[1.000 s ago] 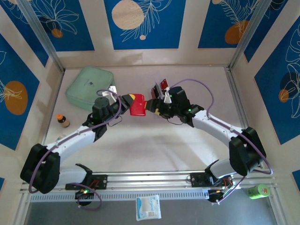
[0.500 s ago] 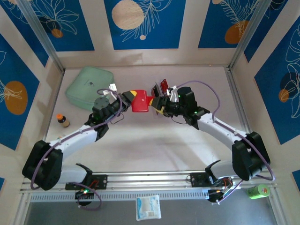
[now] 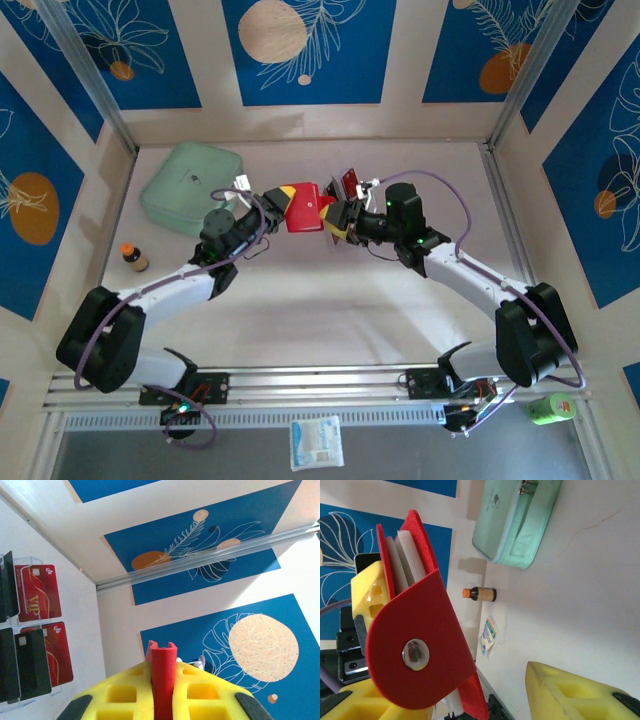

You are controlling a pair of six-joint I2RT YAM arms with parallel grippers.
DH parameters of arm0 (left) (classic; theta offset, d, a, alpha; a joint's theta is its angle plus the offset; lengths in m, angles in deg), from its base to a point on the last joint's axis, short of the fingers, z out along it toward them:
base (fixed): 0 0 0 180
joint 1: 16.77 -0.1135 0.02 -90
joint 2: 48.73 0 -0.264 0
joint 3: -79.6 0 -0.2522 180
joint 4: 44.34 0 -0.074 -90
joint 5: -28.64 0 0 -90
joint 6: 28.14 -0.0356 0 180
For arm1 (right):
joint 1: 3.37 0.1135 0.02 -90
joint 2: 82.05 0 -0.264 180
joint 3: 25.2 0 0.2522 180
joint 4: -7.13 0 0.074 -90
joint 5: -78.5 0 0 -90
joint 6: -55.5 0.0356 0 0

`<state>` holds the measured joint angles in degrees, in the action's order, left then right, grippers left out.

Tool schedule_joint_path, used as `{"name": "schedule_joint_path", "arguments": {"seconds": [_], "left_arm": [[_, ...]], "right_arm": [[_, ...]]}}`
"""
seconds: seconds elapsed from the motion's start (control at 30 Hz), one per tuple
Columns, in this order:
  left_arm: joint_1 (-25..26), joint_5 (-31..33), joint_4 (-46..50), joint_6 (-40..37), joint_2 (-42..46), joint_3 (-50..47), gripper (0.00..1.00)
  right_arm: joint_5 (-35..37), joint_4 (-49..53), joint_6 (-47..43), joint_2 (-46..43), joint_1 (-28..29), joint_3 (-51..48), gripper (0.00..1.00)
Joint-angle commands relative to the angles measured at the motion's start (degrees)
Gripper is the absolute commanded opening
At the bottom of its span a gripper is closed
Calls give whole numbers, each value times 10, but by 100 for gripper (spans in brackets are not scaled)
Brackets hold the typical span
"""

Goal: Put the credit cards into the card holder
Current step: Open the card holder at the bottom-center of the table.

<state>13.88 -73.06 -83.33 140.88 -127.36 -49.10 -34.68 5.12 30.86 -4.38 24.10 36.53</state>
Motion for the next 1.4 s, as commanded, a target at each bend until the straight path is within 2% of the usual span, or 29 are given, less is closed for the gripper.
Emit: {"name": "schedule_joint_path", "arguments": {"seconds": [0.0,0.37,0.53,0.67,0.9,1.13,1.2,1.27,1.3,1.37], "left_arm": [[7,5,-53,13,-3,6,0],[9,3,-63,18,-10,5,0],[11,4,-65,19,-11,4,0],[11,4,-65,19,-11,3,0],[11,3,-62,20,-12,2,0],[12,-2,-57,15,-15,-2,0],[12,-5,-51,6,-14,-6,24],[11,-6,-41,-5,-10,-10,43],[11,-5,-31,-10,-6,-14,52],[10,-4,-11,-25,5,-19,64]], "right_arm": [[-27,-36,22,-9,-5,-11,49],[-58,-100,58,-2,-9,-22,47],[-75,-127,72,9,-9,-21,42],[-89,-147,81,18,-9,-20,32],[-101,-171,89,23,-9,-22,2],[-102,-177,90,19,-9,-28,0],[-97,-177,87,15,-10,-35,0],[-92,-175,85,9,-12,-45,0],[-90,-175,85,7,-14,-50,0],[-87,-171,83,1,-17,-59,0]]}}
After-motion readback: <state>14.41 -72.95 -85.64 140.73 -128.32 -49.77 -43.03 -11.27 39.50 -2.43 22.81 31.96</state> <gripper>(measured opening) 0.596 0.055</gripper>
